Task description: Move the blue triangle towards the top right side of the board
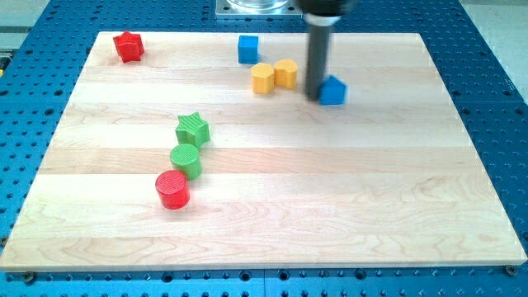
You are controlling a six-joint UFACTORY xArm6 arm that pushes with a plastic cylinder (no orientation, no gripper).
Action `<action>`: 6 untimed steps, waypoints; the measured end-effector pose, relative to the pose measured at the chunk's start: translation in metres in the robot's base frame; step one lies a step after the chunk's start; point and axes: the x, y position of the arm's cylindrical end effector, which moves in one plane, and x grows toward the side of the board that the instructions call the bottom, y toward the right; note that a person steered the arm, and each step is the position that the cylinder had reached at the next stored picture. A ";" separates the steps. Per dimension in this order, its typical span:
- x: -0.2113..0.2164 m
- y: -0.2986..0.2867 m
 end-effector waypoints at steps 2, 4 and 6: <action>0.035 0.006; -0.032 0.052; -0.048 0.104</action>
